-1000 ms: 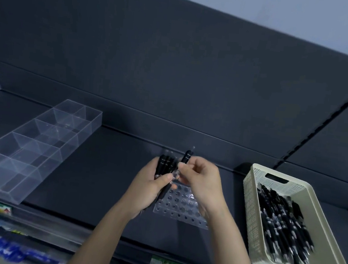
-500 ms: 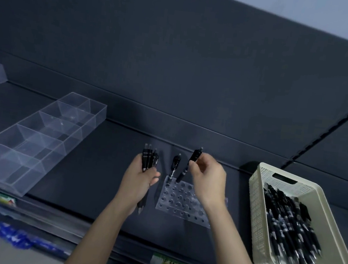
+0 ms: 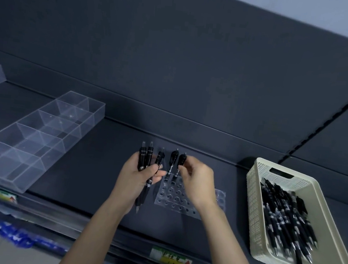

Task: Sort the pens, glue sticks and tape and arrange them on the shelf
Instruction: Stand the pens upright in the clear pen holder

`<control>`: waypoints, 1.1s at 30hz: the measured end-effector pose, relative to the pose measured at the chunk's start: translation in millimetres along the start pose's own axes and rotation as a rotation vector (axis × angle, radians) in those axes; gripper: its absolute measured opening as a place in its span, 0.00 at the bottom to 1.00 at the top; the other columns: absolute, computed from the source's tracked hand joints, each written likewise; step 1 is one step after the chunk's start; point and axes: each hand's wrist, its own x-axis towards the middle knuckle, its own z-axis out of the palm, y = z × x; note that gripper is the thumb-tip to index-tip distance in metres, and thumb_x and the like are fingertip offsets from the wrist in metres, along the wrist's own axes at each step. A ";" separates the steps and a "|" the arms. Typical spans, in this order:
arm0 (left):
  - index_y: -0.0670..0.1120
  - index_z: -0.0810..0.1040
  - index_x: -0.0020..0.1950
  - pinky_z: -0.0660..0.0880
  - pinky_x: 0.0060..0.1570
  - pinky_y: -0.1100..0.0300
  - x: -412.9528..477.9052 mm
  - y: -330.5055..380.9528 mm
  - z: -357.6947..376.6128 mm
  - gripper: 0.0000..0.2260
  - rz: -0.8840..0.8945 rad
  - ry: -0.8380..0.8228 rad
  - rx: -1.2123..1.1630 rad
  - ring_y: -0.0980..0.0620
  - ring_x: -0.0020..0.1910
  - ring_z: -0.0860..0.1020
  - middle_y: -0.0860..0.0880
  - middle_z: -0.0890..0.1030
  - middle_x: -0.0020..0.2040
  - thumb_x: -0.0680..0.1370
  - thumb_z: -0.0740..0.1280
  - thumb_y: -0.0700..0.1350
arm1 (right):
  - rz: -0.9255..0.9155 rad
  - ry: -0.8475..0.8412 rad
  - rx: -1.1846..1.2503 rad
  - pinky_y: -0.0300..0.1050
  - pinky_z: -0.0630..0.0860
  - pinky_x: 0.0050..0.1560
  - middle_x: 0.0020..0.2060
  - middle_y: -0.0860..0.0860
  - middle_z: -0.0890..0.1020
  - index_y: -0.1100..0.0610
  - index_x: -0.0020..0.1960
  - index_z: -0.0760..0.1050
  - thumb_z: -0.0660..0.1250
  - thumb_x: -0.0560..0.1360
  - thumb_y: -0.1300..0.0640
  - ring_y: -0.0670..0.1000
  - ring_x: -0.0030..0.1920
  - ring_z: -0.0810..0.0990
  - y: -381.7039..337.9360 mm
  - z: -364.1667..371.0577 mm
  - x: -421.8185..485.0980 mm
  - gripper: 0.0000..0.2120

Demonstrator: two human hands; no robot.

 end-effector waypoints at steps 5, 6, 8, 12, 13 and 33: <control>0.42 0.74 0.52 0.80 0.42 0.61 -4.7 2.4 1.4 0.04 0.000 -0.063 -0.010 0.46 0.44 0.85 0.43 0.83 0.45 0.79 0.64 0.34 | 0.077 0.102 0.009 0.39 0.74 0.53 0.48 0.52 0.82 0.59 0.60 0.76 0.67 0.76 0.60 0.50 0.49 0.80 -6.3 -16.0 -6.9 0.13; 0.42 0.74 0.52 0.80 0.44 0.59 -5.2 2.4 2.7 0.05 0.001 -0.074 0.000 0.46 0.44 0.85 0.43 0.84 0.45 0.79 0.64 0.34 | 0.103 0.128 0.051 0.37 0.73 0.51 0.47 0.50 0.82 0.58 0.60 0.77 0.67 0.76 0.59 0.49 0.48 0.80 -8.1 -20.7 -9.1 0.13; 0.43 0.74 0.52 0.79 0.45 0.57 -5.6 1.9 6.9 0.06 0.016 -0.101 0.043 0.46 0.44 0.85 0.44 0.84 0.44 0.79 0.63 0.34 | 0.162 0.127 0.192 0.36 0.73 0.46 0.41 0.49 0.82 0.57 0.53 0.79 0.69 0.75 0.57 0.46 0.42 0.79 -12.2 -27.4 -14.3 0.08; 0.43 0.75 0.53 0.79 0.43 0.57 -7.5 -1.9 21.2 0.07 0.061 -0.188 0.141 0.47 0.43 0.84 0.45 0.84 0.45 0.78 0.64 0.34 | 0.225 -0.010 0.524 0.45 0.77 0.41 0.36 0.54 0.83 0.59 0.43 0.81 0.71 0.73 0.60 0.45 0.35 0.79 -16.6 -30.6 -21.5 0.03; 0.43 0.75 0.54 0.79 0.44 0.57 -7.9 -3.7 23.9 0.07 0.061 -0.199 0.156 0.47 0.43 0.84 0.45 0.84 0.46 0.78 0.64 0.34 | 0.228 -0.018 0.550 0.47 0.78 0.42 0.35 0.55 0.83 0.60 0.42 0.81 0.71 0.73 0.61 0.47 0.35 0.79 -15.9 -30.5 -22.3 0.03; 0.44 0.74 0.55 0.68 0.30 0.65 -7.7 -5.5 1.0 0.06 0.011 -0.035 0.125 0.56 0.30 0.72 0.49 0.83 0.39 0.81 0.59 0.38 | 0.070 0.213 0.167 0.34 0.74 0.45 0.38 0.44 0.80 0.56 0.51 0.77 0.66 0.76 0.62 0.44 0.41 0.79 -0.2 -26.9 5.8 0.06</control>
